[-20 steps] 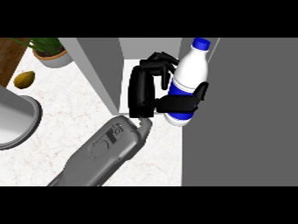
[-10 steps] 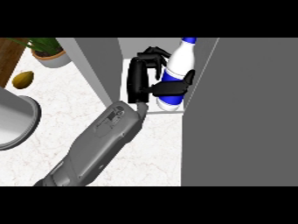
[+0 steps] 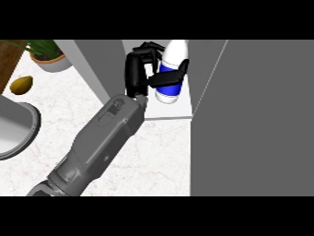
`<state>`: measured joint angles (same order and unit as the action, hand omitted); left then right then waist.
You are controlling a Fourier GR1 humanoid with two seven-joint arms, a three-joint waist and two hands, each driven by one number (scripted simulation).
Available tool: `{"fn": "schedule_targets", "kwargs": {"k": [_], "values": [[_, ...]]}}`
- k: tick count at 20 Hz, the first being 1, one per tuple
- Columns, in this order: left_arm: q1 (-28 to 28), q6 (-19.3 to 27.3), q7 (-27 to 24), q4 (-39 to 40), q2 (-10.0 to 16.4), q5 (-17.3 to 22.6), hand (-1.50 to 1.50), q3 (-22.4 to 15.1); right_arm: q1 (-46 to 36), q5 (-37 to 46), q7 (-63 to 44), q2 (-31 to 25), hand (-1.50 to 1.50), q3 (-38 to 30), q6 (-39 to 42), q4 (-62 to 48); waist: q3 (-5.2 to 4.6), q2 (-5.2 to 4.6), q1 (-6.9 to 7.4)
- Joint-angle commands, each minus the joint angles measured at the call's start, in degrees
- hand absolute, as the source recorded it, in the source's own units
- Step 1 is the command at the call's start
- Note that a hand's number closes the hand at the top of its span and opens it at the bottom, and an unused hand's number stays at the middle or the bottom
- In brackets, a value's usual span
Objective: Pick up the bottled water, place it into the cabinet and close the cabinet
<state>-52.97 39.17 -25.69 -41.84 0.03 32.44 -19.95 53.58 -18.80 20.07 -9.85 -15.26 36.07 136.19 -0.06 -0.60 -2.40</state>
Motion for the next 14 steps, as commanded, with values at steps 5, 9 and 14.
{"fn": "schedule_targets", "kwargs": {"k": [5,9,14], "values": [[-8.81,0.41,-3.35,15.39,0.14,-3.04,1.50,1.08,2.09,-6.36,-2.83,0.57,-1.50,0.88,0.64,6.32,-0.01,-0.31,-0.96],[-11.13,-0.96,-4.12,22.20,0.50,-4.59,-1.50,1.22,0.07,-5.36,-1.83,0.94,-1.50,1.33,0.98,3.54,0.01,-0.49,-1.03],[-15.58,-0.98,-3.58,27.48,0.14,-5.23,-1.50,2.18,-2.50,-5.00,-3.60,1.14,-1.50,1.21,-0.83,3.47,0.00,-0.65,-0.98]]}}
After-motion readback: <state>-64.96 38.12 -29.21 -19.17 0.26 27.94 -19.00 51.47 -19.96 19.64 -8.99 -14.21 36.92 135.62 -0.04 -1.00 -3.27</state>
